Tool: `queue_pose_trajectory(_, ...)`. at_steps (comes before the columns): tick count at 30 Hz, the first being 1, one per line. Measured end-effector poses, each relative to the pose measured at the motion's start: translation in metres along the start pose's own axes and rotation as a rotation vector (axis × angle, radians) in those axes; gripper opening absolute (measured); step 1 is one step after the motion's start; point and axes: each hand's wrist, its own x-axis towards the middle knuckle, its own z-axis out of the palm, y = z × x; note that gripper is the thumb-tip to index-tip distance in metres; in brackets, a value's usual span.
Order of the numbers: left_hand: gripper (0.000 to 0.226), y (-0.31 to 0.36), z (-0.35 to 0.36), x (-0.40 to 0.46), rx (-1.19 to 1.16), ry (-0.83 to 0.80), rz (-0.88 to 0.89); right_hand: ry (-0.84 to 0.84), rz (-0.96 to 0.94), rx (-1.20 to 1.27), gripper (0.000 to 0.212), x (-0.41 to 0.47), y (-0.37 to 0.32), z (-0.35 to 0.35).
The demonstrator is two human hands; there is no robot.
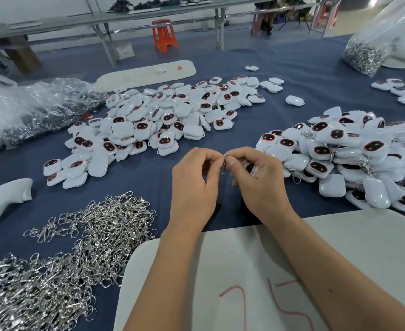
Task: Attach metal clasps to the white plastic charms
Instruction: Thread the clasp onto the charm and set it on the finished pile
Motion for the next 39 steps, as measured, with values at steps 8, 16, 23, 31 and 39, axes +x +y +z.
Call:
queue_pose_trajectory(8,0.011,0.001,0.002,0.0,0.016,-0.002,0.0,0.01,0.077,0.066,0.017,0.001,0.004,0.002)
queue_pose_trajectory(16,0.016,-0.002,0.001,0.002,0.046,0.005,-0.023,0.028,0.126,0.009,0.023,0.001,0.007,0.004)
queue_pose_trajectory(23,0.021,-0.009,-0.007,0.001,0.103,-0.106,-0.074,0.169,0.301,0.066,0.033,0.006,0.015,0.001)
queue_pose_trajectory(31,0.017,-0.008,-0.005,-0.001,0.178,-0.289,-0.082,0.179,0.343,0.157,0.009,0.007,0.018,-0.001)
queue_pose_trajectory(39,0.016,-0.006,-0.003,-0.001,0.184,-0.34,-0.064,0.207,0.266,0.032,0.01,0.006,0.021,-0.001)
